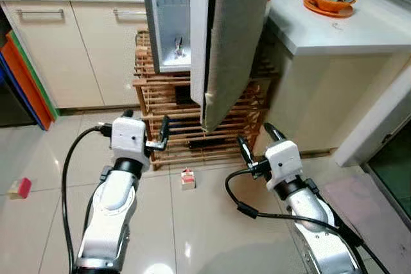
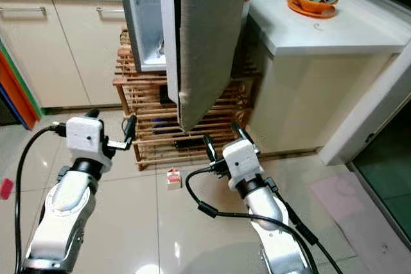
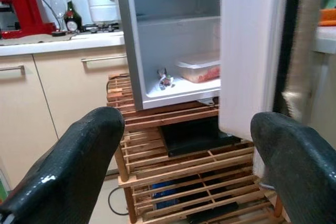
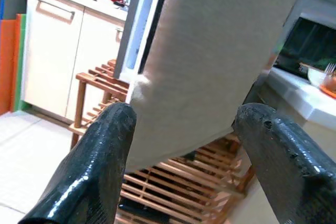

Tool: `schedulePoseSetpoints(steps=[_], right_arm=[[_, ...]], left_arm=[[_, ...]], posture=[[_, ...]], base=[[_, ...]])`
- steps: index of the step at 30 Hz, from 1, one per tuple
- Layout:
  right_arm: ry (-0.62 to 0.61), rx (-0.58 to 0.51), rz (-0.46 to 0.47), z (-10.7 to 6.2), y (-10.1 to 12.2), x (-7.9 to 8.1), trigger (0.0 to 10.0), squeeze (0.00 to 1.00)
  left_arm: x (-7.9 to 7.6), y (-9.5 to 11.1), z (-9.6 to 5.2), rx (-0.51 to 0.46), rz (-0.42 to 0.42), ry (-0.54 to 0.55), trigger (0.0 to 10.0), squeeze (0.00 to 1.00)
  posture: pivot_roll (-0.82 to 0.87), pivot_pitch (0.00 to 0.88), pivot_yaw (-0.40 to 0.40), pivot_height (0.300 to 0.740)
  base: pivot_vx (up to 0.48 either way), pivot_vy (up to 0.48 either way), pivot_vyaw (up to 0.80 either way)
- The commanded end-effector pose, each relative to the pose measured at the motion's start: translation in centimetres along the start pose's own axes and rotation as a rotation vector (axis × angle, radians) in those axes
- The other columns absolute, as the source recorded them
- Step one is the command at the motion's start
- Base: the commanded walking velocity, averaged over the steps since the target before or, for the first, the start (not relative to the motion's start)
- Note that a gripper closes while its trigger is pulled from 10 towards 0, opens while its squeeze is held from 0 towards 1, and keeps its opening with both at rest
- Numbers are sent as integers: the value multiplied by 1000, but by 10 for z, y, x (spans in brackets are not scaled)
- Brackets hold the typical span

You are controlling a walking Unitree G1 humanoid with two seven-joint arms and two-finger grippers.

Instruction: Restocking fridge

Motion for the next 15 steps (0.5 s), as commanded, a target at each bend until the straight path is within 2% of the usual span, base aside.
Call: schedulePoseSetpoints(steps=[1,6,9,13,15], right_arm=[[-30,12,-28,0,1,-8,10000,0],[-5,52,-71,5,-7,-11,10000,0],[4,50,-62,8,-8,-10,10000,0],[31,34,-67,14,-5,-6,10000,0],[47,30,-65,18,-4,-3,10000,0]], left_arm=[[-2,0,3,1,8,-3,10000,0],[-5,-2,6,11,8,-6,10000,0],[-5,0,7,6,12,-8,10000,0],[-5,1,10,9,9,-12,10000,0],[-5,3,12,2,12,-9,10000,0]], posture=[[-38,0,-42,736],[-41,0,-37,736],[-38,0,-35,736],[-31,0,-35,736],[-29,0,-35,736]], base=[[416,240,0],[415,192,0],[414,241,0],[412,0,0],[0,0,0]])
Point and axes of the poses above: a point about 5 cm out from each wrist's last joint towards the gripper, its own z axis pointing out of the wrist towards the gripper, its own y axis along the axis of the wrist's last joint, x = y × z, the point moved 6 cm from there along z, pointing out of the wrist towards the gripper, and after that the axes turned 6 degrees about z, right-handed, at the moved point
